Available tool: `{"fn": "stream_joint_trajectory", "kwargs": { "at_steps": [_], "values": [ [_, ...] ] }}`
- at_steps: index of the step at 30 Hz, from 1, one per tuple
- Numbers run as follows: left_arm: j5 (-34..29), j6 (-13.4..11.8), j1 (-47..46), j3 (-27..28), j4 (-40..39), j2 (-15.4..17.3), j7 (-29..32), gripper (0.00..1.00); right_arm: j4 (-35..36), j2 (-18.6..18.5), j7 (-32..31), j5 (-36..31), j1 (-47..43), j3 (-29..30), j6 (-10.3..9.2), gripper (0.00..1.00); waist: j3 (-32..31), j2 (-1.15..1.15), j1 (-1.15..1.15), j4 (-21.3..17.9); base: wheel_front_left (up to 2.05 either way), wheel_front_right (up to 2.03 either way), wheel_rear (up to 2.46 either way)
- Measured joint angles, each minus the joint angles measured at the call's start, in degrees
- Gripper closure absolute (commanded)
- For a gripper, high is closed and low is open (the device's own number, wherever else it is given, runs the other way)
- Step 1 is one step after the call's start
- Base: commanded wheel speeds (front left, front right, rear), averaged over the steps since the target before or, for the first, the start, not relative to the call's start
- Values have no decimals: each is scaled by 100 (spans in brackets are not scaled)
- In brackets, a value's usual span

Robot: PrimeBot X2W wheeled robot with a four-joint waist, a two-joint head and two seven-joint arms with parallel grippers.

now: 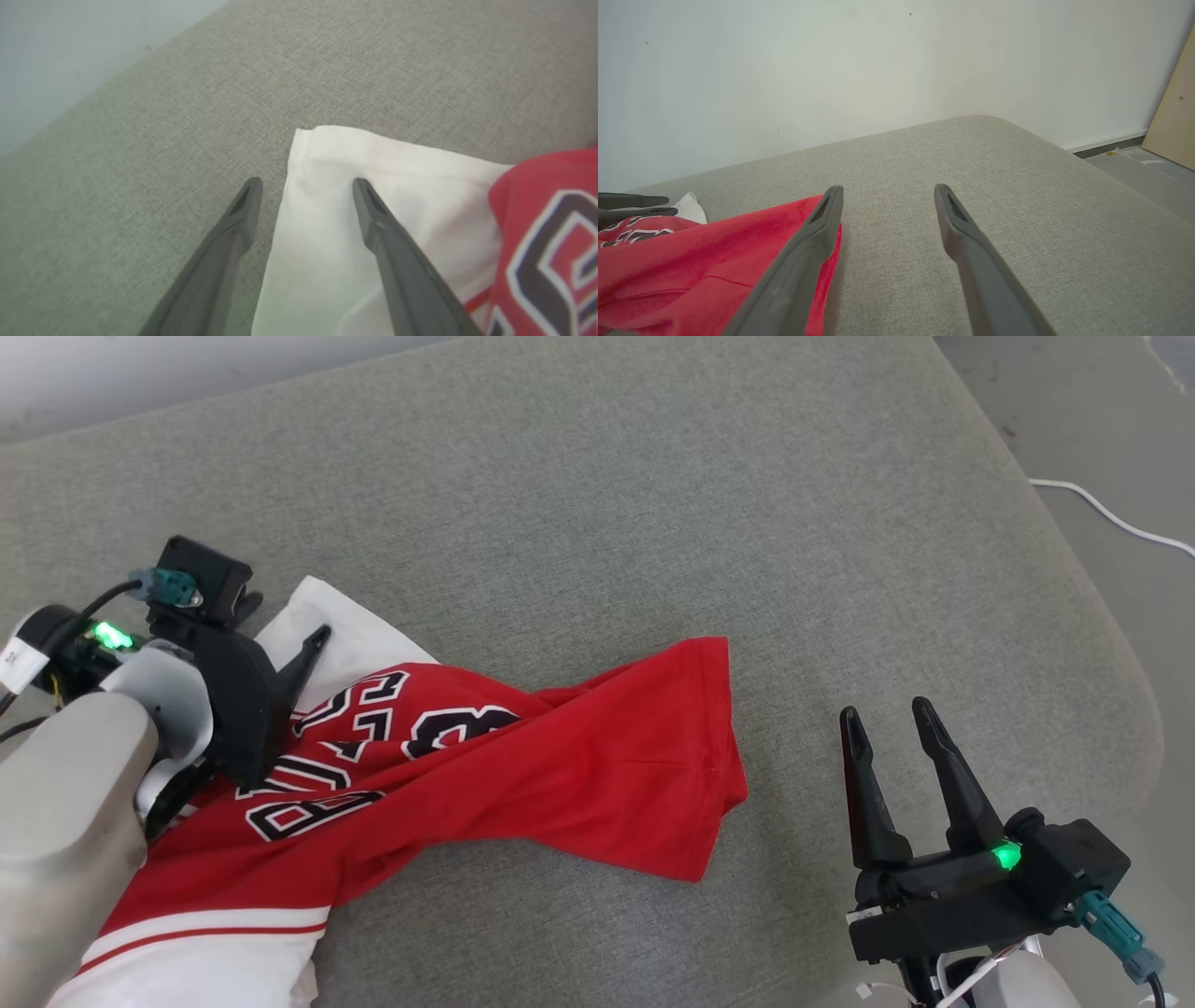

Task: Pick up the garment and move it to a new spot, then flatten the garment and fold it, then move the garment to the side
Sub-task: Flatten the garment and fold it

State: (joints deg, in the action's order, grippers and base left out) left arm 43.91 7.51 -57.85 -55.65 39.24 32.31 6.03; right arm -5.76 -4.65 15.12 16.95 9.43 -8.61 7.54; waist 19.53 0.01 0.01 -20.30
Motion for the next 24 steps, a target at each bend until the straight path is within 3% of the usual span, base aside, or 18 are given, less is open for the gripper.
{"fn": "stream_joint_trajectory", "kwargs": {
  "at_steps": [7,8,9,10,11,17,24],
  "values": [
    [479,2,-180,-458,417,-11,180,0,27,-2,0,0,44,-3,0,0,112,0,-1,-111,0,0,0],
    [580,-1,-211,-514,443,-29,260,5,35,-2,0,0,49,0,0,0,113,-1,-2,-110,0,0,0],
    [631,-1,-247,-572,454,-33,288,50,46,-2,0,0,54,3,0,0,113,-1,-2,-104,0,0,0],
    [644,0,-288,-635,460,-34,281,66,60,-2,0,0,56,7,0,0,113,-1,-2,-96,0,0,0],
    [649,0,-318,-693,471,-37,248,100,75,-2,0,0,57,8,0,0,113,-1,-2,-86,0,0,0],
    [750,4,-556,-913,556,-47,-229,100,103,-10,0,2,52,35,0,0,60,0,-1,17,0,0,0],
    [347,-165,-1382,-708,1147,5,-1460,100,130,-63,0,20,51,68,0,0,-17,0,-1,155,0,0,0]
  ]
}}
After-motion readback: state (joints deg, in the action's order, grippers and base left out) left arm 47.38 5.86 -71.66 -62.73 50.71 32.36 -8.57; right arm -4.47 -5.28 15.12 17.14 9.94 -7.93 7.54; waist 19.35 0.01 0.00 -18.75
